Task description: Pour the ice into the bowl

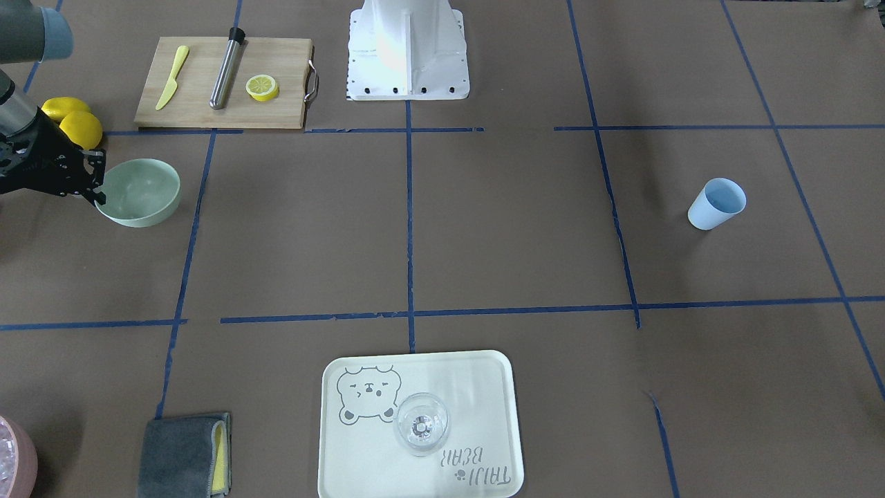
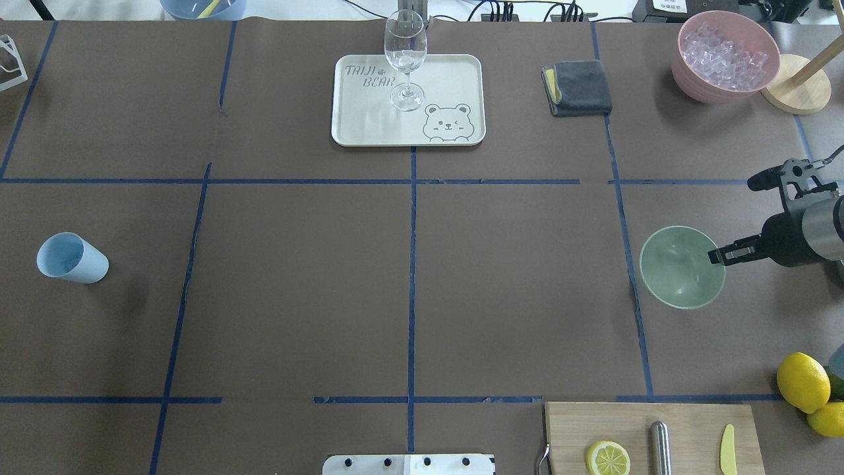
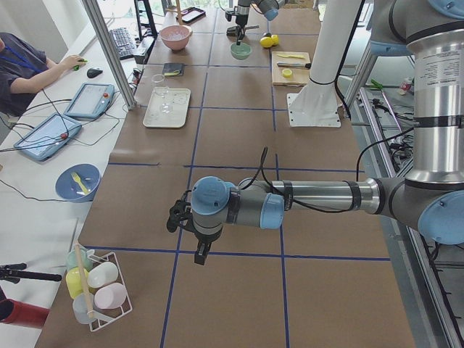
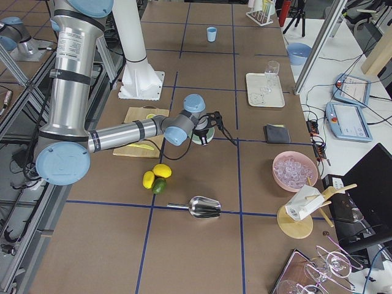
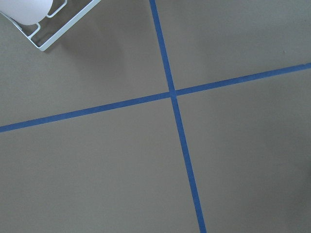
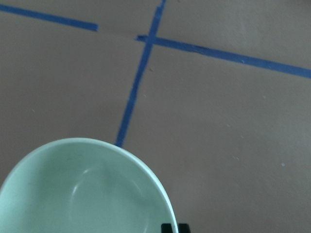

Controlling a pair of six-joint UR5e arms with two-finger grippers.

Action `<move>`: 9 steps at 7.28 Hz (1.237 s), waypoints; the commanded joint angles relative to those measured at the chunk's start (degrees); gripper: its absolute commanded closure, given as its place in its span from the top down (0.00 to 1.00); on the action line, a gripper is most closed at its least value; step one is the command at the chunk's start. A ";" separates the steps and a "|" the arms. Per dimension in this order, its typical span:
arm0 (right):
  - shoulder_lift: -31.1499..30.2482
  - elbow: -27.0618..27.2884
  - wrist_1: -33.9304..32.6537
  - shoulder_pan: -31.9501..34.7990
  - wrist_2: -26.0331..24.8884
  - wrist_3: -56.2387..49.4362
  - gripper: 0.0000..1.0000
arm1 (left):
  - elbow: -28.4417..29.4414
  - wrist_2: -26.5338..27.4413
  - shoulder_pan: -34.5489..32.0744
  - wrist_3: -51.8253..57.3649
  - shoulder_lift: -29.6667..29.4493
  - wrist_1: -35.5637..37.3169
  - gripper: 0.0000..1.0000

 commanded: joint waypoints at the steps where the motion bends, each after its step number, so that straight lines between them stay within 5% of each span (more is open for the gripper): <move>1: 10.99 0.97 -8.32 -1.28 0.41 7.88 0.00 | 0.07 -0.09 0.09 -0.09 0.00 -0.35 1.00; 5: 32.08 -0.94 -25.29 -12.51 -3.44 25.00 0.00 | 0.07 -0.44 0.44 -0.09 0.09 -0.35 1.00; 6: 37.89 -2.26 -30.03 -16.89 -8.93 30.36 0.00 | 0.07 -0.44 0.44 -0.09 0.09 -0.35 1.00; 9: 53.29 -19.36 -31.76 -21.68 -14.08 35.95 0.00 | 0.07 -0.53 0.53 -0.09 0.09 -0.27 1.00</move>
